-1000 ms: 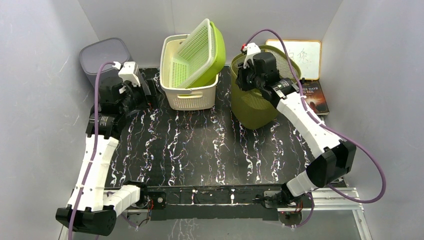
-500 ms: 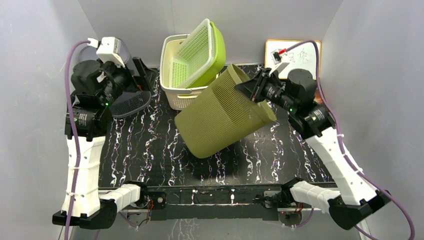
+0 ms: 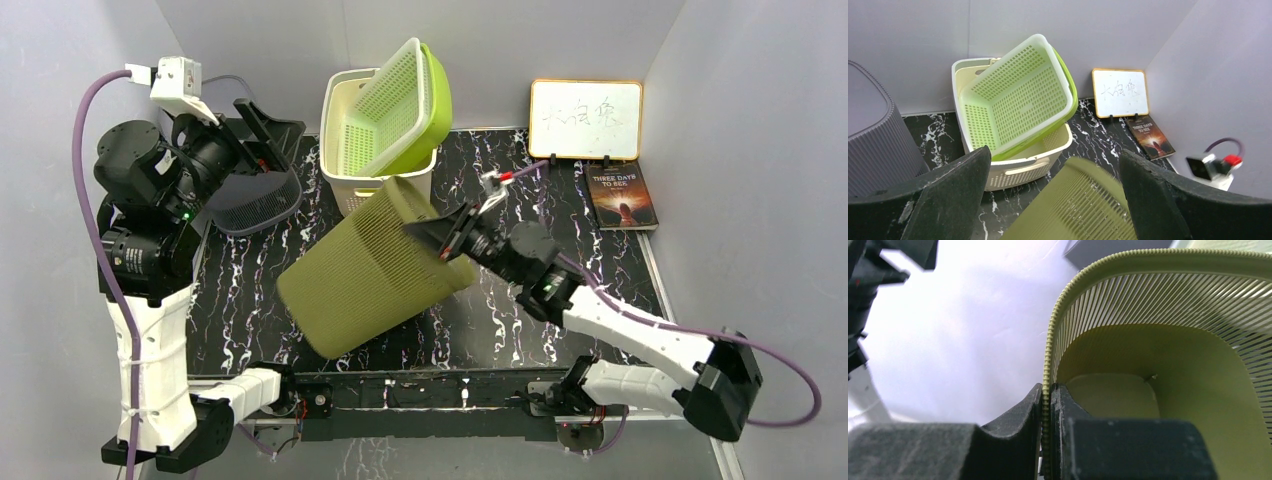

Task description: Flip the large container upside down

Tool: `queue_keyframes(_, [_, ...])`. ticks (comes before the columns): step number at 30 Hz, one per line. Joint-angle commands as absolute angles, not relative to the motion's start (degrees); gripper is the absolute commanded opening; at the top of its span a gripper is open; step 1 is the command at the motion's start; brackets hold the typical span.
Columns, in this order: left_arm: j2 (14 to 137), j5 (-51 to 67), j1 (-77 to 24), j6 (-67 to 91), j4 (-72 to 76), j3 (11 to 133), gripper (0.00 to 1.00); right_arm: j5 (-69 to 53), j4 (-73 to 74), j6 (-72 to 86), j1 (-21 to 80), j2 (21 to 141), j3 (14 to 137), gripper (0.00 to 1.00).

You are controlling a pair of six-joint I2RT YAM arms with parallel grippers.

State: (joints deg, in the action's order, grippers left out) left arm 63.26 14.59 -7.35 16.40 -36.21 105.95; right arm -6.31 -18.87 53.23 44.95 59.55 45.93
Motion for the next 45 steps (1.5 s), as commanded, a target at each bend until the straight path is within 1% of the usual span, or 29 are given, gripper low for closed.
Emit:
queue_keyframes(1, [62.78, 16.62, -7.46, 18.19, -35.47, 107.45, 0.98, 3.06, -46.82, 55.96, 54.78, 63.22, 44.55, 0.0])
queue_keyframes(5, [62.32, 16.6, -7.47, 18.28, -35.51, 107.34, 0.98, 10.8, -61.71, 54.7, 60.74, 67.81, 40.63, 0.0])
queue_keyframes(8, [62.16, 16.62, -7.46, 18.61, -35.25, 107.45, 0.99, 15.95, -70.37, 57.78, 61.02, 71.63, 36.44, 0.0])
queue_keyframes(14, [62.26, 16.75, -7.45, 18.59, -35.61, 107.08, 0.98, 18.23, -85.51, 67.0, 60.07, 80.9, 30.05, 0.0])
queue_keyframes(18, [62.78, 17.24, -7.45, 18.97, -35.7, 107.72, 0.98, 16.9, -90.36, 73.57, 58.01, 86.4, 29.47, 0.0])
queue_keyframes(22, [63.59, 17.92, -7.47, 19.16, -35.59, 108.11, 0.98, 11.98, -96.36, 75.92, 57.9, 93.79, 35.64, 0.0])
queue_keyframes(27, [64.24, 18.06, -7.47, 18.87, -35.87, 108.44, 0.98, 13.81, -98.58, 77.91, 57.17, 97.82, 39.55, 0.0])
queue_keyframes(30, [64.47, 17.55, -7.47, 18.25, -36.42, 108.72, 0.98, 15.34, -100.48, 83.28, 55.43, 100.97, 37.32, 0.0])
queue_keyframes(34, [64.76, 17.47, -7.47, 18.02, -36.39, 108.23, 0.98, 17.15, -103.95, 93.02, 52.55, 105.89, 30.52, 0.0])
queue_keyframes(37, [65.19, 17.75, -7.47, 17.79, -36.48, 108.11, 0.99, 17.07, -103.95, 93.95, 49.42, 105.74, 24.2, 0.0])
queue_keyframes(41, [65.42, 17.38, -7.47, 17.32, -36.58, 107.94, 0.98, 16.33, -103.97, 92.54, 43.44, 101.9, 13.37, 0.0])
queue_keyframes(43, [65.54, 17.44, -7.47, 17.27, -36.44, 107.87, 0.98, 14.47, -103.88, 91.14, 39.98, 99.29, 10.59, 0.0])
queue_keyframes(45, [65.83, 17.72, -7.48, 17.4, -36.32, 107.89, 0.98, 9.49, -101.86, 87.15, 37.02, 94.18, 10.1, 0.0])
